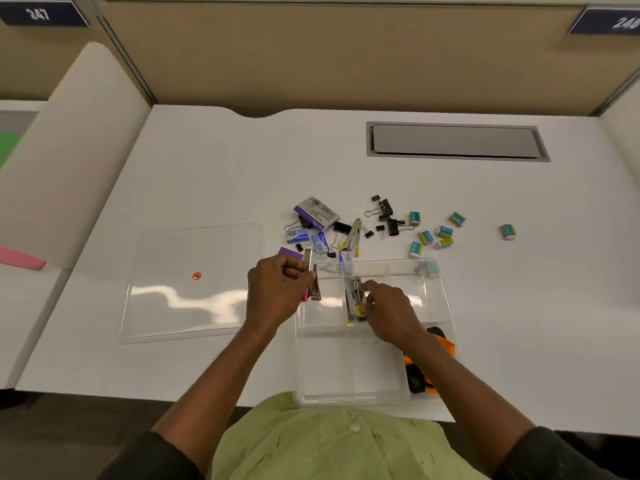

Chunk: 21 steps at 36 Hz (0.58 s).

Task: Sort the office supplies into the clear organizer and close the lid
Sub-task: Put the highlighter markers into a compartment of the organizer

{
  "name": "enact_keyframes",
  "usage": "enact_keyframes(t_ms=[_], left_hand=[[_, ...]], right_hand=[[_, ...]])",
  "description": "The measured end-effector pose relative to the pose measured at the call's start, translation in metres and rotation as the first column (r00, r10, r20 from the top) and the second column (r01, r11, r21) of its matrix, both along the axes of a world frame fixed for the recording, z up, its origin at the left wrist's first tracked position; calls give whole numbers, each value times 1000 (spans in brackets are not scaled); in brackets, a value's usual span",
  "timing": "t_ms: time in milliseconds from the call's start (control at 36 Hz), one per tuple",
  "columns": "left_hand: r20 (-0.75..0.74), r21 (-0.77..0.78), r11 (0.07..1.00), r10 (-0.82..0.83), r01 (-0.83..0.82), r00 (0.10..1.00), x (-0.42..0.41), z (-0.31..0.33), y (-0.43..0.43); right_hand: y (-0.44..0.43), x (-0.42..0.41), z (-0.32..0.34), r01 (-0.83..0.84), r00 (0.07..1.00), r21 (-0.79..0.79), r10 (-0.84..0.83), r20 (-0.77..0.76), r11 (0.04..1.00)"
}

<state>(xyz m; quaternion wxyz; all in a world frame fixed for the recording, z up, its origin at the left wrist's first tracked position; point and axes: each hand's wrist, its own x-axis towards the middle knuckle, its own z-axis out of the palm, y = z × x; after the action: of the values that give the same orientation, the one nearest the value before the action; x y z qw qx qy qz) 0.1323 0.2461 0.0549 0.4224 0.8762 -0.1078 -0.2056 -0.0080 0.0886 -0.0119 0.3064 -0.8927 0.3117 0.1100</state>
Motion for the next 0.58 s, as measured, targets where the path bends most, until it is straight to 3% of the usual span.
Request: enact_keyframes(t_ms=[583], left_hand=[[-10,-23,999,24,-25,1000,1,-12,-2]], right_hand=[[2,2,-2,-2,1000,-17,1,-15,1000]])
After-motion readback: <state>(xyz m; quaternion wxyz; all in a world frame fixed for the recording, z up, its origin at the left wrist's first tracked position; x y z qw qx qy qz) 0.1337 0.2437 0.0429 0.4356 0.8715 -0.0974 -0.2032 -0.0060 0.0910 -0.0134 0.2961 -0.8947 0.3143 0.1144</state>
